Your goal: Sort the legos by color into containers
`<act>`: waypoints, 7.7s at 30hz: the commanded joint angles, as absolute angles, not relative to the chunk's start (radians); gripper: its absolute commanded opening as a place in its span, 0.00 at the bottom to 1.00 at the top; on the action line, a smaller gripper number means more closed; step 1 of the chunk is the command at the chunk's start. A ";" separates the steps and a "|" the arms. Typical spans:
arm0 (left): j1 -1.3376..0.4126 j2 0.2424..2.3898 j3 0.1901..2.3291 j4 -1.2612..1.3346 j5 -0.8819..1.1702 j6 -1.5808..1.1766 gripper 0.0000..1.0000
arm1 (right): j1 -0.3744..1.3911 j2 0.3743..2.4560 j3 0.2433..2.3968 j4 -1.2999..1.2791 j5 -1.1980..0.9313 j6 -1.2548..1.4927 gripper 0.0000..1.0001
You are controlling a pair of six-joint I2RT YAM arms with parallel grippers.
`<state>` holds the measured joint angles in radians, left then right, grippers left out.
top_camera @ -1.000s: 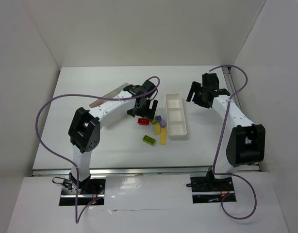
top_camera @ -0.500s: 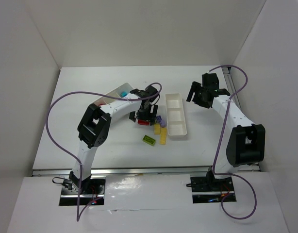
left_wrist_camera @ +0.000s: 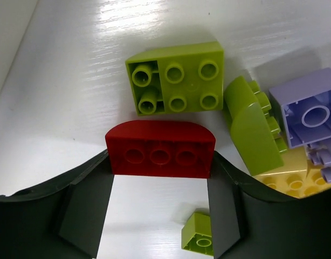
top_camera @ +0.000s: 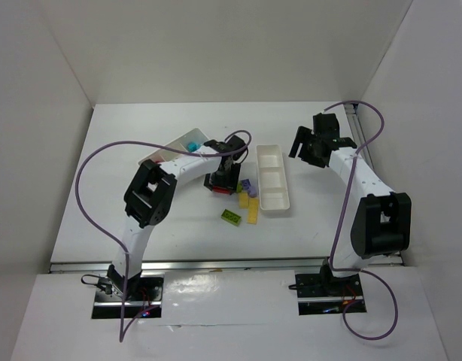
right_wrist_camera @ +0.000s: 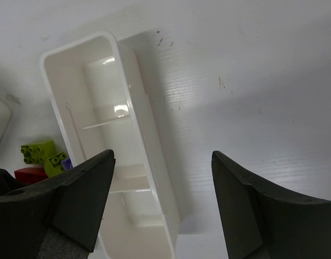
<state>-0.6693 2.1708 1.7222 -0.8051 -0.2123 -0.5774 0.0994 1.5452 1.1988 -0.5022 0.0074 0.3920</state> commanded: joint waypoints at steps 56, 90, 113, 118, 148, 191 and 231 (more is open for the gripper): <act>-0.330 1.695 1.767 -0.914 -0.322 -0.607 0.94 | 0.705 1.963 1.578 -0.621 0.096 0.193 0.68; -0.250 1.695 1.756 -0.914 -0.327 -0.598 0.92 | 0.733 1.907 1.607 -0.615 0.264 0.183 0.24; -0.130 1.704 1.706 -0.893 -0.178 -0.598 0.89 | 0.713 2.065 1.612 -0.635 0.077 0.184 0.38; -0.130 1.704 1.697 -0.884 -0.169 -0.598 0.89 | 0.733 2.065 1.612 -0.644 0.100 0.163 0.55; -0.140 1.704 1.678 -0.865 -0.150 -0.598 0.88 | 0.698 1.905 1.477 -0.586 0.049 0.282 0.82; -0.158 1.743 1.660 -0.847 -0.123 -0.598 0.85 | 0.747 1.960 1.480 -0.586 0.297 0.393 0.88; -0.158 1.713 1.651 -0.847 -0.155 -0.598 0.85 | 0.775 1.922 1.503 -0.564 0.302 0.273 0.94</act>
<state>-0.1543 1.7344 1.6661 -0.8597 -0.1444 -0.6041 0.7685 1.9343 1.4868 -0.5343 0.1658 0.2661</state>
